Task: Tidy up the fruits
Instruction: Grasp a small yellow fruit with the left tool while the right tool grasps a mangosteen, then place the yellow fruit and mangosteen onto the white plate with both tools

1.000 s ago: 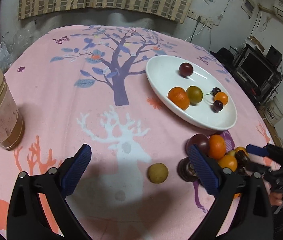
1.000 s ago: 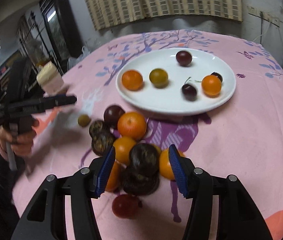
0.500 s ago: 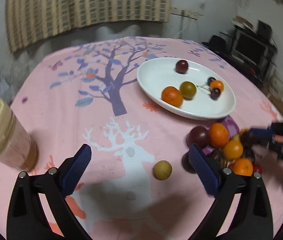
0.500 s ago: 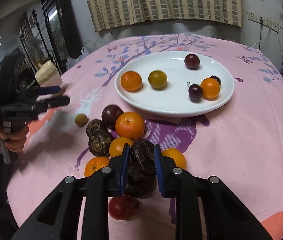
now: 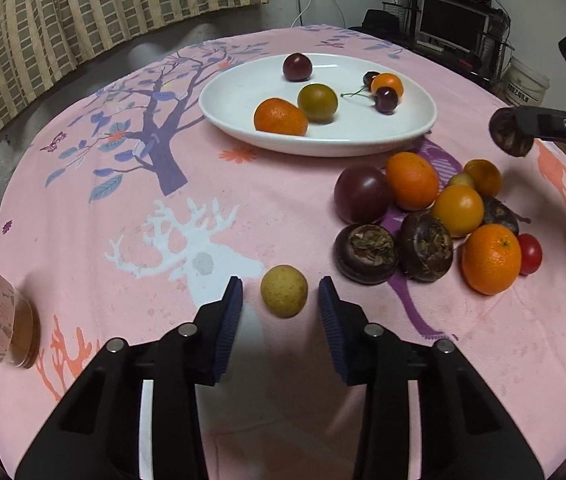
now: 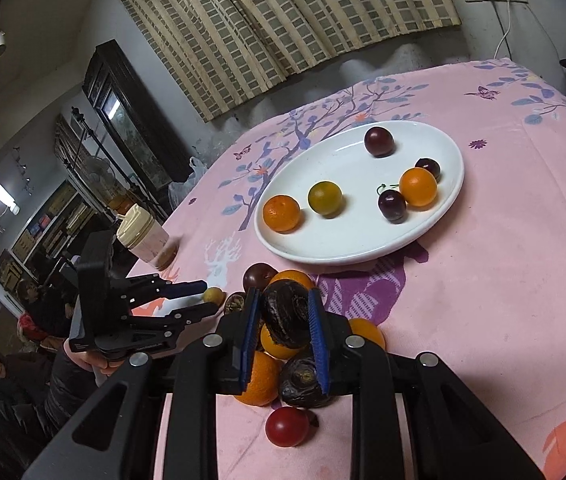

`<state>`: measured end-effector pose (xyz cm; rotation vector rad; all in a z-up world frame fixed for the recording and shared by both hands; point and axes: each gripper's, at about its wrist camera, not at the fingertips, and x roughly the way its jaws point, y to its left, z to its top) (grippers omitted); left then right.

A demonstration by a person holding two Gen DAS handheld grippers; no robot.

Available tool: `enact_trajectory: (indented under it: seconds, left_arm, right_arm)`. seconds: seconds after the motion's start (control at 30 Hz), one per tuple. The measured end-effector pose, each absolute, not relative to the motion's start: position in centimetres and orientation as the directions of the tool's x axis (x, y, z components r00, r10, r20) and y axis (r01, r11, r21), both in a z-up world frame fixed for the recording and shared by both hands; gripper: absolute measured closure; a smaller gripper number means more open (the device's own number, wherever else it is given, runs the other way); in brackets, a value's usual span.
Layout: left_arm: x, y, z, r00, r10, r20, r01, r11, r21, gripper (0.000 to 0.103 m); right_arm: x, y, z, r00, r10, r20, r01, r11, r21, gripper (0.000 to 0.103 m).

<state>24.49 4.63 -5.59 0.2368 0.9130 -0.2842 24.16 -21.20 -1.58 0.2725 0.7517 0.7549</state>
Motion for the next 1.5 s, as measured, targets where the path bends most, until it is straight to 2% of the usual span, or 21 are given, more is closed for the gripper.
enact_trajectory:
  seconds: [0.13,0.2,0.33,0.53,0.63,0.73,0.77,0.8,0.83,0.87,0.93,1.0,1.1,1.17,1.27,1.4,1.5]
  left_arm:
    - [24.8,4.5,-6.1,0.570,-0.138,-0.810,0.341,0.937,0.080,0.069]
    - [24.7,4.3,-6.1,0.567,-0.149,-0.810,0.352,0.933,0.074,0.077]
    - [24.6,4.4,-5.5,0.582,-0.147,-0.800,0.335,0.939,0.071,0.079]
    - [26.8,5.8,-0.4,0.648,-0.293,-0.703,0.258,0.953,-0.160,0.079]
    - [30.1,4.2,1.4,0.665,-0.340,-0.665,0.264,0.940,-0.217,0.079]
    - [33.7,1.8,0.9,0.648,-0.335,-0.684,0.249,0.942,-0.226,0.079]
    - [34.8,1.0,0.5,0.648,-0.305,-0.698,0.232,0.952,-0.199,0.075]
    - [35.5,0.3,0.1,0.654,-0.244,-0.716,0.194,0.969,-0.153,0.047]
    - [35.9,0.0,0.0,0.656,-0.176,-0.734,0.141,0.984,-0.109,0.028]
    - [35.7,0.1,0.2,0.669,-0.141,-0.729,0.106,0.990,-0.094,0.008]
    - [34.3,0.8,1.2,0.713,-0.159,-0.683,0.111,0.987,-0.113,0.007]
    - [32.7,1.9,2.3,0.735,-0.132,-0.665,0.085,0.991,-0.103,0.005]
    - [29.9,4.2,2.1,0.749,-0.129,-0.649,0.039,0.988,-0.152,0.005]
    - [28.0,5.7,0.5,0.741,-0.123,-0.660,0.001,0.983,-0.182,0.005]
    - [26.1,6.8,-1.6,0.714,-0.073,-0.696,-0.056,0.985,-0.161,0.005]
    - [25.1,7.3,-1.9,0.714,-0.046,-0.698,-0.075,0.987,-0.142,0.005]
    - [24.9,7.2,-1.7,0.717,-0.053,-0.695,-0.068,0.987,-0.145,0.005]
  right_arm:
    - [24.1,-21.2,-1.6,0.488,0.706,-0.514,-0.520,0.708,0.478,0.079]
    - [24.1,-21.3,-1.6,0.486,0.708,-0.513,-0.519,0.705,0.483,0.079]
    - [24.2,-21.3,-1.6,0.487,0.710,-0.508,-0.516,0.703,0.488,0.079]
    - [26.1,-21.8,-1.2,0.546,0.704,-0.454,-0.475,0.707,0.524,0.078]
    - [28.6,-21.1,-1.1,0.592,0.660,-0.462,-0.425,0.743,0.517,0.078]
    - [31.3,-20.3,-1.6,0.623,0.612,-0.487,-0.376,0.780,0.500,0.077]
    - [32.2,-20.1,-1.9,0.635,0.601,-0.486,-0.363,0.787,0.498,0.075]
    - [32.6,-20.1,-2.2,0.645,0.589,-0.487,-0.353,0.795,0.494,0.069]
    - [32.7,-20.1,-2.4,0.642,0.584,-0.497,-0.348,0.800,0.489,0.051]
    - [32.6,-20.3,-2.5,0.634,0.585,-0.506,-0.349,0.800,0.489,0.047]
    - [32.0,-20.9,-2.0,0.632,0.597,-0.494,-0.366,0.792,0.489,0.046]
    - [31.1,-21.4,-1.2,0.629,0.613,-0.477,-0.384,0.779,0.496,0.040]
    - [30.1,-21.5,-0.8,0.603,0.617,-0.506,-0.391,0.781,0.486,0.039]
    - [29.5,-21.4,-1.3,0.590,0.594,-0.547,-0.372,0.801,0.470,0.039]
    - [28.9,-21.4,-2.3,0.574,0.557,-0.600,-0.336,0.828,0.449,0.039]
    - [27.6,-21.6,-3.9,0.526,0.561,-0.639,-0.323,0.827,0.460,0.040]
    - [26.3,-21.6,-5.0,0.502,0.554,-0.664,-0.324,0.833,0.449,0.046]
